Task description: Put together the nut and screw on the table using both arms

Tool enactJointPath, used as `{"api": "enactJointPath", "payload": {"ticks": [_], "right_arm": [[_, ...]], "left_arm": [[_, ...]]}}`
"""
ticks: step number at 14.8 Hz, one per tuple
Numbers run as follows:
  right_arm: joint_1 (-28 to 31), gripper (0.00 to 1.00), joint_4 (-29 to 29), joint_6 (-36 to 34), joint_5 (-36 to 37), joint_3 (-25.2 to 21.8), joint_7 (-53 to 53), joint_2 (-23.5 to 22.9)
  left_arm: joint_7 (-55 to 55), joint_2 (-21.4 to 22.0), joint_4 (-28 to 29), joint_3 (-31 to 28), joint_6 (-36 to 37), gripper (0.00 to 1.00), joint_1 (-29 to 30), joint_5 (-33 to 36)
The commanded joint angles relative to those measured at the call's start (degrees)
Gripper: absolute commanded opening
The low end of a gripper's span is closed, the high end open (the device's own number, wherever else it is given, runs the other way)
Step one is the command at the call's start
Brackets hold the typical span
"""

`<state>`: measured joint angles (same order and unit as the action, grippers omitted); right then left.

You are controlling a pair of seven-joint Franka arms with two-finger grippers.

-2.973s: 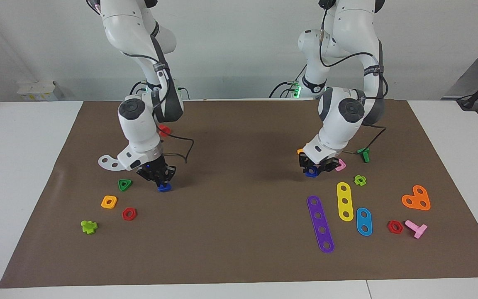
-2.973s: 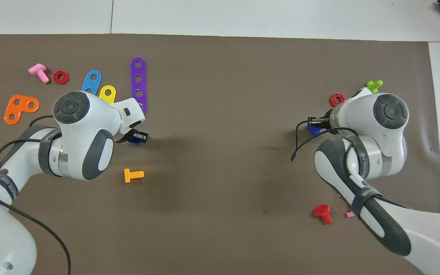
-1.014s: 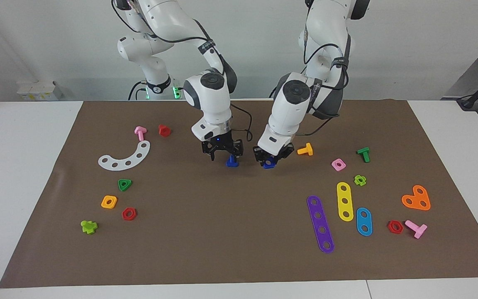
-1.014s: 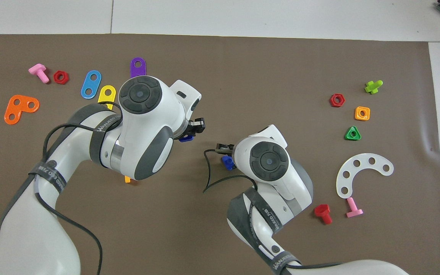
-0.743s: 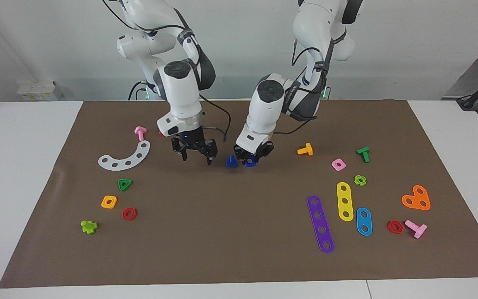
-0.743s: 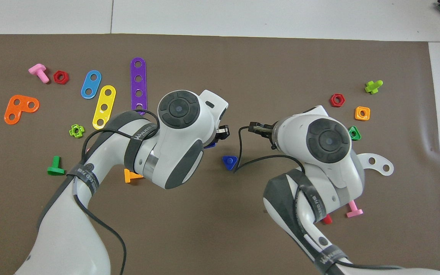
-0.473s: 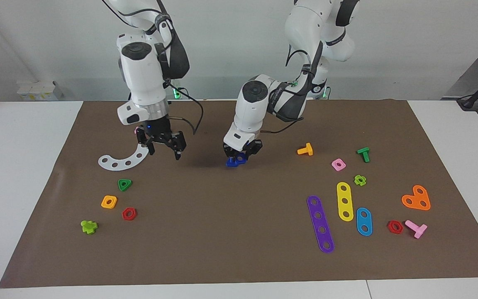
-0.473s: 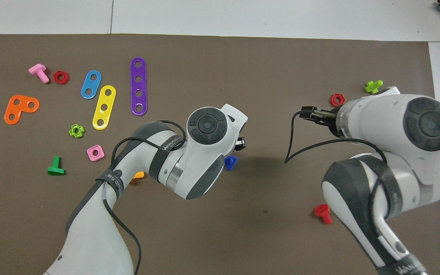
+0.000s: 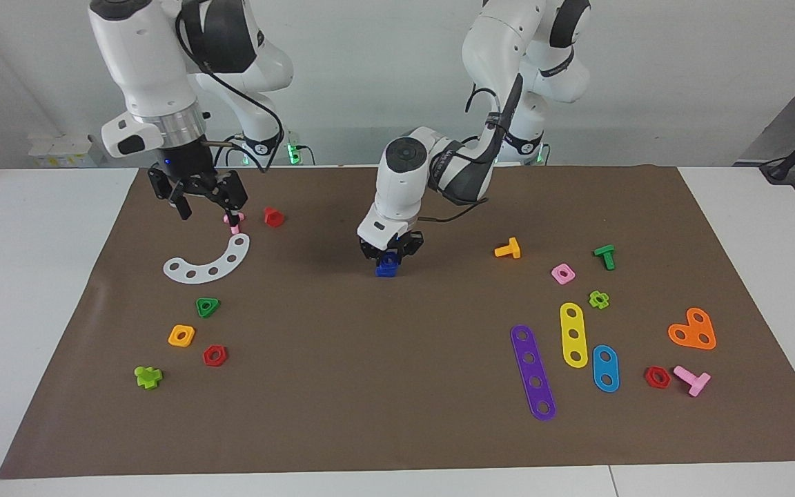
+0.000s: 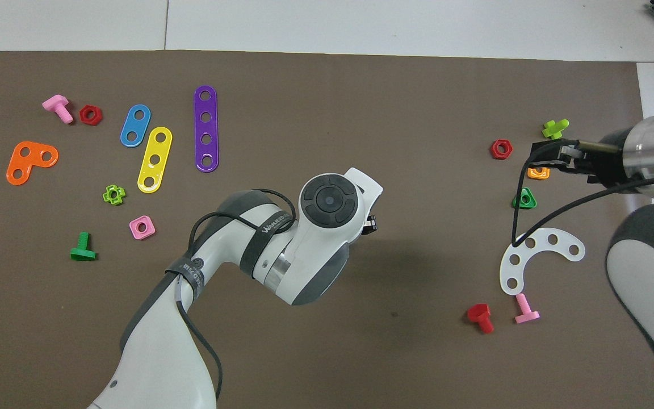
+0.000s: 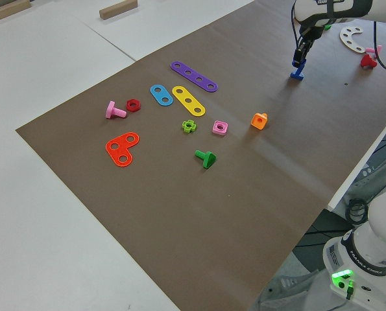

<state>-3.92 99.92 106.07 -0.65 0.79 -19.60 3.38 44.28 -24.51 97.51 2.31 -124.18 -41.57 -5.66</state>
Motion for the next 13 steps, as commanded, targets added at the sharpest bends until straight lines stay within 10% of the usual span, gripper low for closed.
{"api": "enactJointPath", "payload": {"ticks": [1,13], "right_arm": [[1.19,0.99,-4.03,-3.14,-1.72,0.35,1.49,-1.62],[1.46,0.99,-5.97,-12.29,1.25,0.44,2.19,-1.09]], "left_arm": [[1.16,-0.28,2.43,-0.91,-0.89,0.0,-1.85,-1.1],[1.25,-1.95,-5.92,-1.35,5.79,0.0,1.05,-3.48]]}}
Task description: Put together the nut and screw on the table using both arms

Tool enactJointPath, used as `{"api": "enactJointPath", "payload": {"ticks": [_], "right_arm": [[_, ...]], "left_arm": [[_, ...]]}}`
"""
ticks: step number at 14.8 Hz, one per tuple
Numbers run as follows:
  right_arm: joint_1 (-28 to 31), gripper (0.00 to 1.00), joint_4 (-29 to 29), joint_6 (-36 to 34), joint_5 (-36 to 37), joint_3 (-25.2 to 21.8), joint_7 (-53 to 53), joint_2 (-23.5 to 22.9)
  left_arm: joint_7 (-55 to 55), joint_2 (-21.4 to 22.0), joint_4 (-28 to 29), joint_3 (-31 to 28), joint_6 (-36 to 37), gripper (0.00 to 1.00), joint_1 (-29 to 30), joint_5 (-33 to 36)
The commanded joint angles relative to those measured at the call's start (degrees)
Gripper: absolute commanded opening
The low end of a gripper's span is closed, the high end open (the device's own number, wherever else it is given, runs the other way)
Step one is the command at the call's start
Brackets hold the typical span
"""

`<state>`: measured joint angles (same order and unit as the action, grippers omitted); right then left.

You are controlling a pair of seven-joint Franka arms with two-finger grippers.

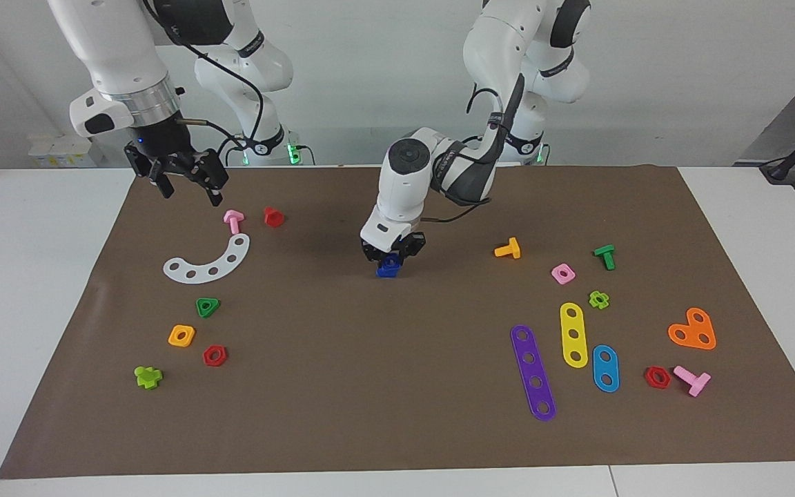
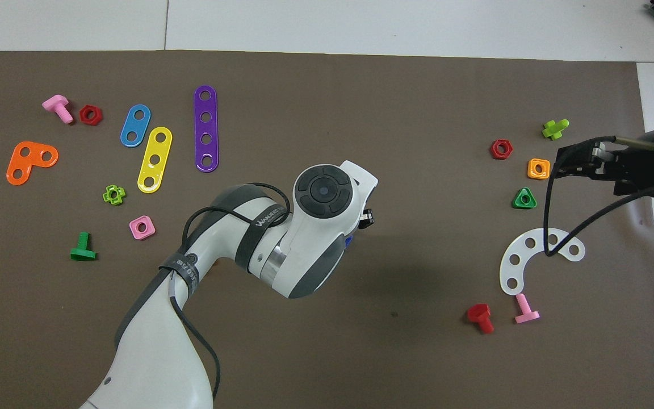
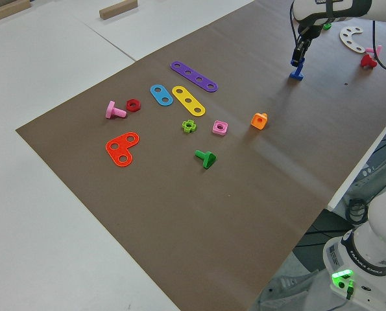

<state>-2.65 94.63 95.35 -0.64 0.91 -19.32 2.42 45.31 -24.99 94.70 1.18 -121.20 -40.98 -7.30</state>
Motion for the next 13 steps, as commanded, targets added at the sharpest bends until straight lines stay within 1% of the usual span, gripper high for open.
{"api": "enactJointPath", "payload": {"ticks": [1,4,9,13], "right_arm": [[0.01,0.99,-0.42,-1.39,2.04,0.32,2.01,-0.05],[0.01,0.99,-0.32,-1.22,2.31,0.41,3.14,-0.05],[0.01,0.99,0.03,-0.86,2.05,0.5,3.41,0.13],[0.1,1.0,0.03,-0.86,1.96,0.5,3.33,0.13]], "left_arm": [[0.22,-1.46,-3.03,-0.21,3.07,0.0,0.38,-1.84],[0.31,-1.46,-2.15,-0.21,3.42,0.0,-0.41,-1.84],[0.84,-0.41,2.15,-0.21,1.49,0.0,-2.08,-1.76],[0.92,0.65,7.86,-0.3,-5.18,0.0,-2.79,-1.76]]}}
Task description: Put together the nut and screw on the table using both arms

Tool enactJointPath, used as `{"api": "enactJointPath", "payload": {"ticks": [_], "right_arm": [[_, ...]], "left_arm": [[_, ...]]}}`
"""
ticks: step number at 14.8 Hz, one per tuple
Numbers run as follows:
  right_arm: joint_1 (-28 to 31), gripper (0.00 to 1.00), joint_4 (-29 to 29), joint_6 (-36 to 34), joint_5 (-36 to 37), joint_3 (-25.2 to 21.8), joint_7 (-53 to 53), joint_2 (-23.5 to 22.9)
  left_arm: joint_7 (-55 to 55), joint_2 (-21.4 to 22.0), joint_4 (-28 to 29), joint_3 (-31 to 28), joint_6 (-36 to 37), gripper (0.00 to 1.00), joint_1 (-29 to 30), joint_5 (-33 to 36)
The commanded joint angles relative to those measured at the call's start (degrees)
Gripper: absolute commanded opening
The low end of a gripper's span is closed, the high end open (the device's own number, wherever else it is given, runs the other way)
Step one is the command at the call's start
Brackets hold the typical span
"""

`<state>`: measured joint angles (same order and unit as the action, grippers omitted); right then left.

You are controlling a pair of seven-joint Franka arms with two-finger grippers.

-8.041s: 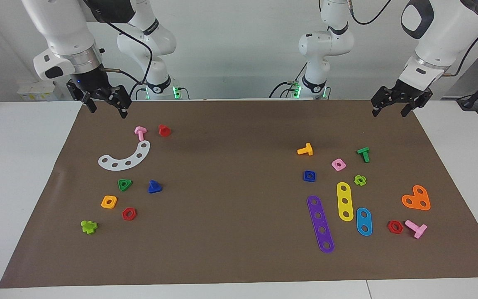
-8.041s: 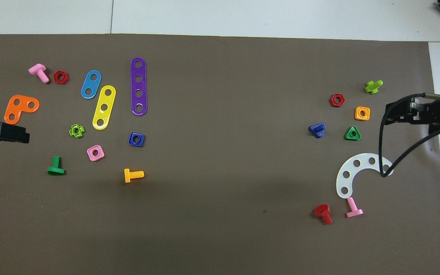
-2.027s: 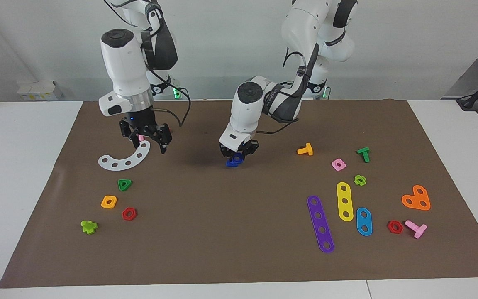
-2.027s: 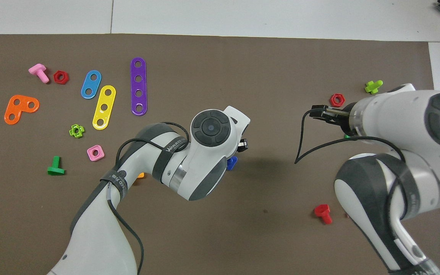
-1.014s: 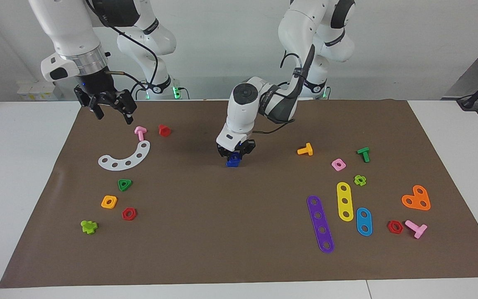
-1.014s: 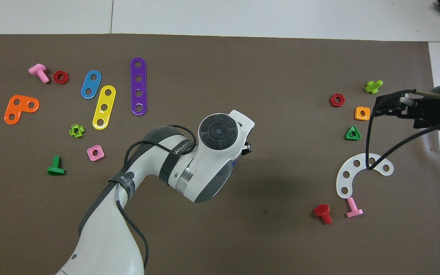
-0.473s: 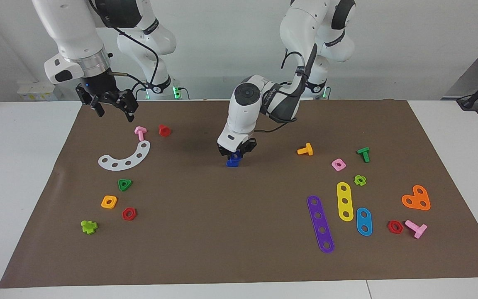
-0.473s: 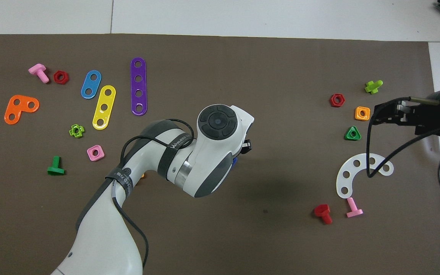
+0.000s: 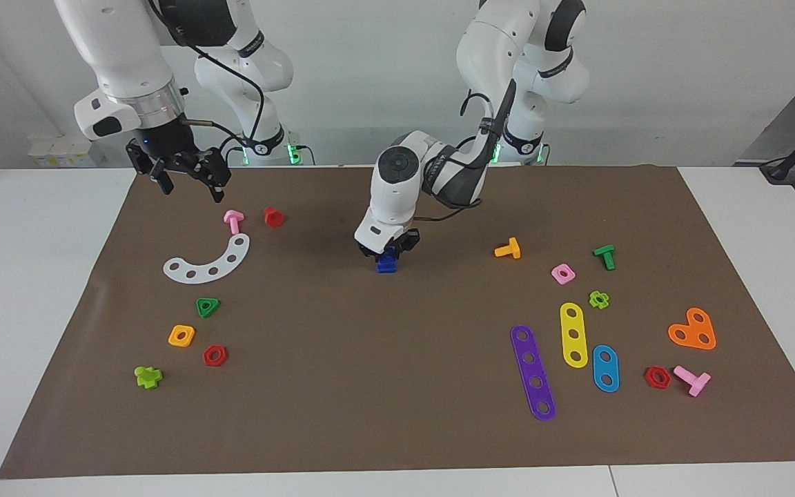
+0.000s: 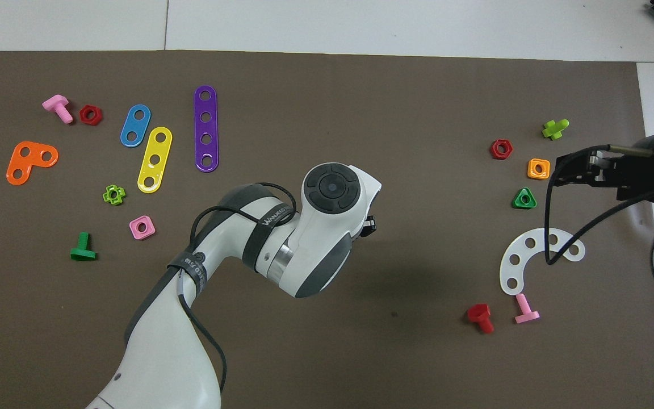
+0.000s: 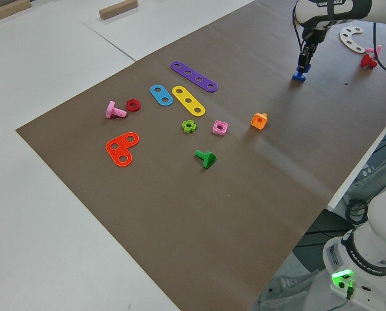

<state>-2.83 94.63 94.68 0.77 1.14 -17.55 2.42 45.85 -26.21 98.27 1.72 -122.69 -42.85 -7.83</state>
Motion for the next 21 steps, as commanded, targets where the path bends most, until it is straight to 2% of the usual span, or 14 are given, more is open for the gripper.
{"api": "enactJointPath", "payload": {"ticks": [1,2,3,4,5,7,9,11,14,16,18,21], "right_arm": [[0.54,1.0,0.03,-0.28,-0.06,0.26,1.55,0.13],[0.54,1.0,0.03,-0.28,-0.15,0.26,1.55,0.13],[0.54,1.0,0.03,-0.28,-0.16,0.26,1.55,0.13],[0.54,1.0,-0.06,-0.28,-0.16,0.26,1.55,0.13],[0.54,1.0,-0.06,-0.28,-0.16,0.26,1.55,0.13],[0.54,1.0,-0.06,-0.28,-0.16,0.26,1.55,0.13],[0.54,1.0,0.03,-0.28,-0.16,0.26,1.55,0.13],[0.54,1.0,0.03,-0.28,-0.16,0.26,1.55,0.13],[0.54,1.0,-0.06,-0.28,-0.16,0.26,1.55,0.13],[0.54,1.0,0.03,-0.28,-0.16,0.26,1.55,0.13],[0.54,1.0,0.03,-0.28,-0.16,0.26,1.55,0.13],[0.54,1.0,0.03,-0.28,-0.16,0.26,1.47,0.13]], "left_arm": [[0.38,1.86,4.38,-0.84,-3.78,0.0,-0.92,-1.22],[0.38,1.86,4.21,-0.84,-3.96,0.0,-0.83,-1.22],[0.38,1.86,3.95,-0.93,-3.96,0.33,-0.66,-1.22],[0.38,1.77,3.68,-0.93,-3.96,0.87,-0.65,-0.96],[0.38,1.69,2.81,-0.93,-3.52,1.0,-0.31,-0.61],[0.29,1.42,-0.78,-1.1,-0.64,1.0,0.31,-0.52],[0.03,1.07,-7.89,-2.76,8.56,1.0,1.97,-0.25],[-0.24,3.42,-11.08,-3.12,14.47,1.0,5.83,-0.08],[-3.73,11.77,-10.3,-3.12,21.41,1.0,12.07,-0.08],[-9.44,15.12,-10.3,-3.21,26.86,1.0,16.37,0.1],[-18.47,18.19,-9.6,-3.21,30.57,1.0,23.04,1.58],[-34.99,23.82,-5.74,-3.3,31.81,1.0,32.54,5.71]]}}
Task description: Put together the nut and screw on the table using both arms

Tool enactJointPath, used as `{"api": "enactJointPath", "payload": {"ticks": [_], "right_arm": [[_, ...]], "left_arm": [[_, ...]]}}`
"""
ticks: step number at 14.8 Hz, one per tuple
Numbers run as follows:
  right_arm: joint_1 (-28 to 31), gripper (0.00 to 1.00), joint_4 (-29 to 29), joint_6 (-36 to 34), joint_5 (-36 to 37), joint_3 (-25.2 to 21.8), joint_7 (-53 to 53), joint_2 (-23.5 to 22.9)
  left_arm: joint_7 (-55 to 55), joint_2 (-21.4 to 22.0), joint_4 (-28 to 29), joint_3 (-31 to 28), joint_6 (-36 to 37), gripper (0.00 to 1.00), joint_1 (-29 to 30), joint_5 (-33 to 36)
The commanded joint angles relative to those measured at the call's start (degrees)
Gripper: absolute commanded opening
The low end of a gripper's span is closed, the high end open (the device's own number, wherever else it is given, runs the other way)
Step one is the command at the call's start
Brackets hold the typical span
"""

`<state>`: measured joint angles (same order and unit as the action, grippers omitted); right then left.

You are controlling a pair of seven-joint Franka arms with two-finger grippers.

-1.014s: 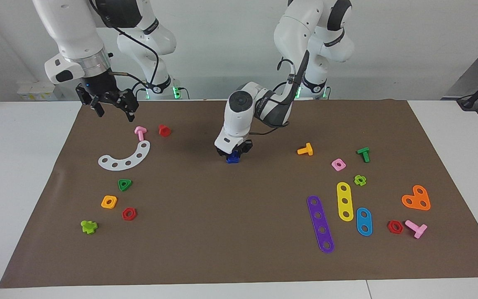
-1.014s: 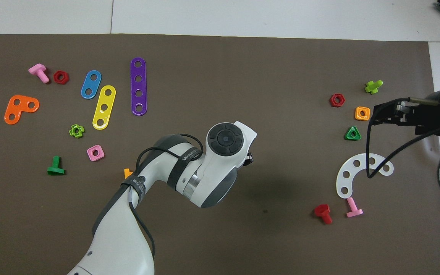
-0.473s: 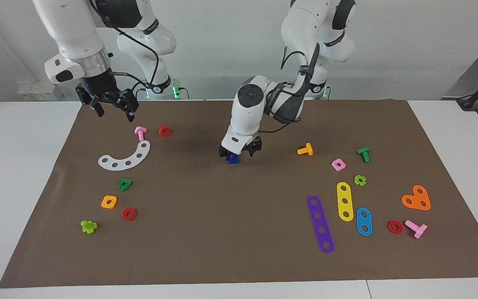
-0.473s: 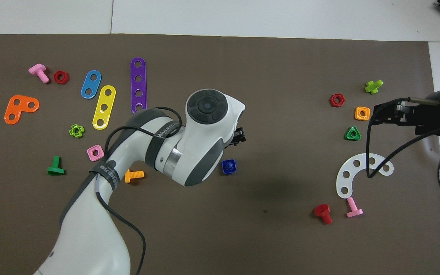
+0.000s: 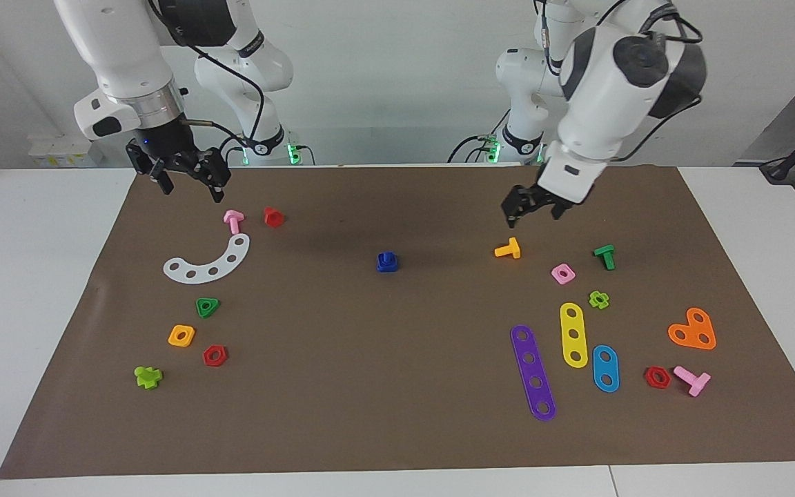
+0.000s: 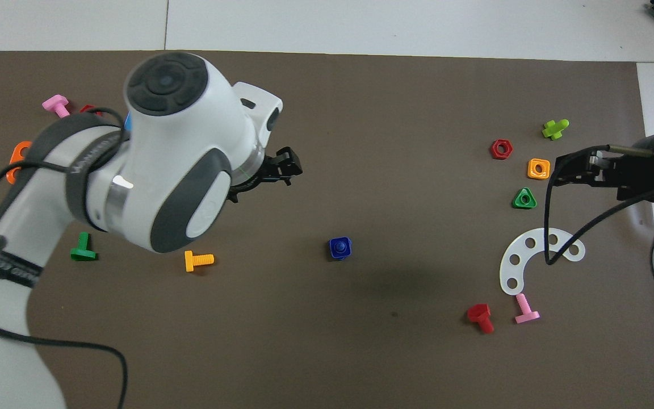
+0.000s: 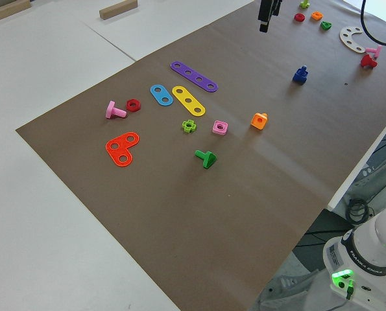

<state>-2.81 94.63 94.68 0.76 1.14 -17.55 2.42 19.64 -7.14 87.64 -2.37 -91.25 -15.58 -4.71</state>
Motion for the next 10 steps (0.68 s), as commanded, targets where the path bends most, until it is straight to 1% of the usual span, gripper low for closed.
{"api": "enactJointPath", "payload": {"ticks": [1,2,3,4,6,10], "right_arm": [[0.53,1.0,0.03,-0.28,-0.15,0.35,1.55,0.13],[0.53,1.0,-0.06,-0.28,-0.15,0.27,1.55,0.13],[0.61,1.0,0.03,-0.28,-0.15,0.27,1.55,0.13],[0.61,1.0,-0.06,-0.28,-0.24,0.27,1.55,0.13],[0.53,1.0,0.03,-0.28,-0.15,0.27,1.55,0.13],[0.53,1.0,0.03,-0.28,-0.15,0.27,1.55,0.13]], "left_arm": [[-12.83,5.9,5.35,0.78,0.37,1.0,8.0,3.73],[-14.7,6.26,4.92,0.78,0.19,1.0,10.03,4.01],[-15.24,6.35,4.48,0.7,-0.16,1.0,10.74,4.27],[-15.85,6.44,3.69,0.61,-0.25,1.0,10.75,4.62],[-16.56,6.35,2.1,0.78,0.54,1.0,10.14,7.77],[-16.65,6.44,2.1,1.22,0.19,1.0,9.87,7.96]]}}
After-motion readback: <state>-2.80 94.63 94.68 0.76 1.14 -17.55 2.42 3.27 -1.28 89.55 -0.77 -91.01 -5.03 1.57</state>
